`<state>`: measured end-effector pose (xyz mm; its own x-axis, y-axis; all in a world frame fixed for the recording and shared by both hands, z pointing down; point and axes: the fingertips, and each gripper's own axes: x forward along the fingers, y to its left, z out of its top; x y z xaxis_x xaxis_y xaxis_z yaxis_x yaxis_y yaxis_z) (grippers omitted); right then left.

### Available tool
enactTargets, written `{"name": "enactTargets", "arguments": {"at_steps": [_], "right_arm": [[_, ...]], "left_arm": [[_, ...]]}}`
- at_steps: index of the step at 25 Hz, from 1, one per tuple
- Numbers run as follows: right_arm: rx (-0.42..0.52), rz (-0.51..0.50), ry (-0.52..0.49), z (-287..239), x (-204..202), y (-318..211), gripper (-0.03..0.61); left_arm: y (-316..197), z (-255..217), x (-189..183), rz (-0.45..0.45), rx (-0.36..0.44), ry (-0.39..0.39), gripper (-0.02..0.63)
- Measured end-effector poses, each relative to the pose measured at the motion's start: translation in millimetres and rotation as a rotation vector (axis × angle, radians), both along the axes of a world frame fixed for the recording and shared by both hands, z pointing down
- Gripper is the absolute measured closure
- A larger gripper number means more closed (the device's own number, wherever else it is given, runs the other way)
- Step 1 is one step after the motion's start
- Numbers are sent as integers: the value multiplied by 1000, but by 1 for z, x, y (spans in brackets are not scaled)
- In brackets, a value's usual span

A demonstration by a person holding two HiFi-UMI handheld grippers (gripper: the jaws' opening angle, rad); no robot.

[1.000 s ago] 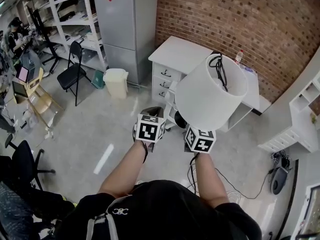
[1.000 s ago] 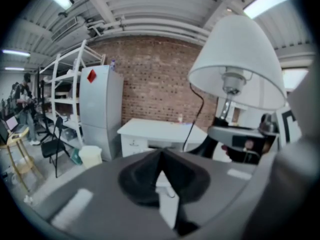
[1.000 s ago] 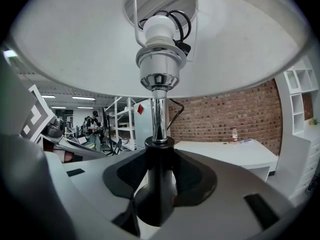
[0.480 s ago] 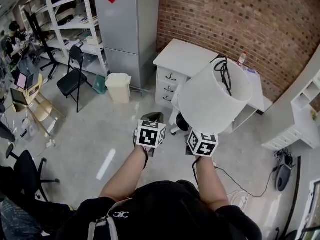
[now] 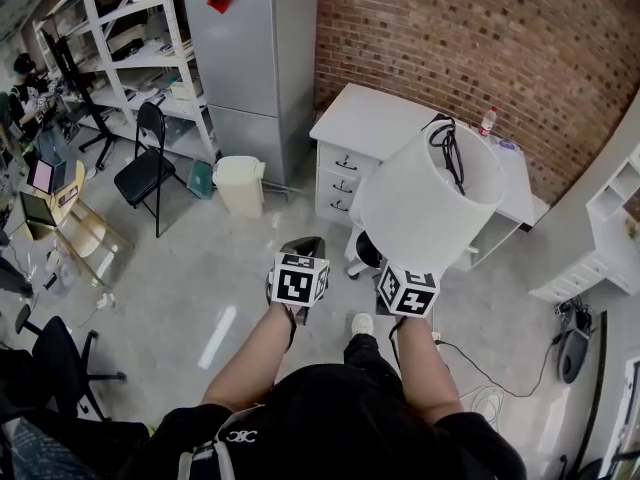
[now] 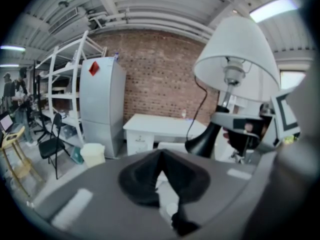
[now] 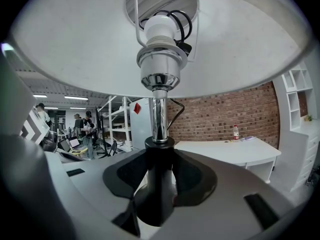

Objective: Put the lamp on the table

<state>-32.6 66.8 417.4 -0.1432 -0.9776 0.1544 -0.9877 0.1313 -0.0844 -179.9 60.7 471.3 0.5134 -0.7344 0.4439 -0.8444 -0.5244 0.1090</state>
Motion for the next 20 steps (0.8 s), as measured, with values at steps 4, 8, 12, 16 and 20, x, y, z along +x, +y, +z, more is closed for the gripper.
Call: {"name": "enactTargets", "arguments": {"at_steps": [4,8,12,16,20], "right_arm": [[6,-14,7,2,0,-29,433],[16,-29,-2,-1,5,-70,433],[28,-55,-11,-9,16,-121,433],[55,-81,15,-20,34,-174,433],[63,-86,27,-30,57,-220,433]], "left_arm": [[-24,4,0,-16,2,-11,612],[-60,6,0,-44,2,-20,612],[-109,-4,7,-74,26,-24,612],[-164,-12,16,-126,36,-13,612],[-209,-17,30,-148,22,-5,612]]}}
